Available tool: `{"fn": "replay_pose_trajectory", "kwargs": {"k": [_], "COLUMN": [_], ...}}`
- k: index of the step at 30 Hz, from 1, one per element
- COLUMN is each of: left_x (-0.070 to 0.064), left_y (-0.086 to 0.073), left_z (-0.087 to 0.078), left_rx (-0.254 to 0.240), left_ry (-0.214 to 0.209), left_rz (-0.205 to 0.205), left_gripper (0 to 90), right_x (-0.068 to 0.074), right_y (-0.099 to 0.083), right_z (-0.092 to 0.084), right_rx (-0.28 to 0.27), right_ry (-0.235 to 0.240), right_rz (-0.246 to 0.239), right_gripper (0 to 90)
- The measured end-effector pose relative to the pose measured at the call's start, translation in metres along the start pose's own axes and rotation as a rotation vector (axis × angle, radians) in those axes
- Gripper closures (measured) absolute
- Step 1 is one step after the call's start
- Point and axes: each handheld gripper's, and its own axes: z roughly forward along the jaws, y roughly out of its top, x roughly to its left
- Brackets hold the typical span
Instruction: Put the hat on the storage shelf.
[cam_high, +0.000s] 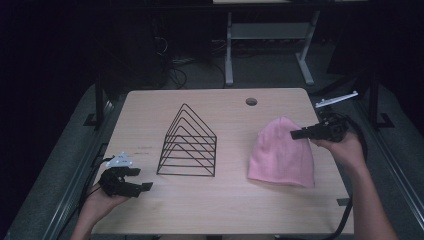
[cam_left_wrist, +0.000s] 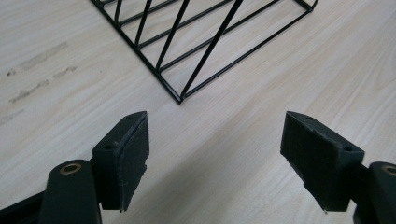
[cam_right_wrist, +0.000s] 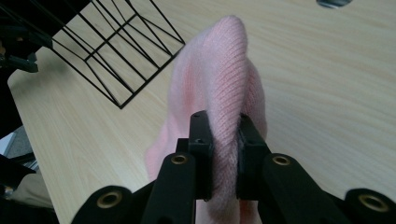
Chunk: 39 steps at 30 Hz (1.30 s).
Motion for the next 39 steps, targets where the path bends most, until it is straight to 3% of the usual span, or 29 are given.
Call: {"fn": "replay_pose_trajectory", "kwargs": {"k": [9,17,30,39], "left_x": [-0.006,-0.010,-0.014,-0.015], "left_y": [0.022,0.041,0.065,0.090], "left_z": [-0.020,-0.039,-0.053,-0.065], "left_rx": [-0.012,-0.030,-0.022,-0.045], "left_ry": [-0.044,-0.066,-0.089,-0.131], "left_rz": [0.041,0.081,0.114,0.140], "left_gripper": [23.9,23.9,23.9,23.9], "right_x": [0.012,0.024,0.046,0.065], "right_y": [0.017,0.033,0.062,0.088], "right_z": [-0.038,-0.060,-0.077,-0.086], "right_rx": [-0.039,-0.065,-0.087,-0.113], "right_ry": [-0.047,-0.067,-0.072,-0.051], "right_rz": [-0.043,-0.073,-0.126,-0.186], "right_gripper": [80.1,80.2,80.2,80.2]}}
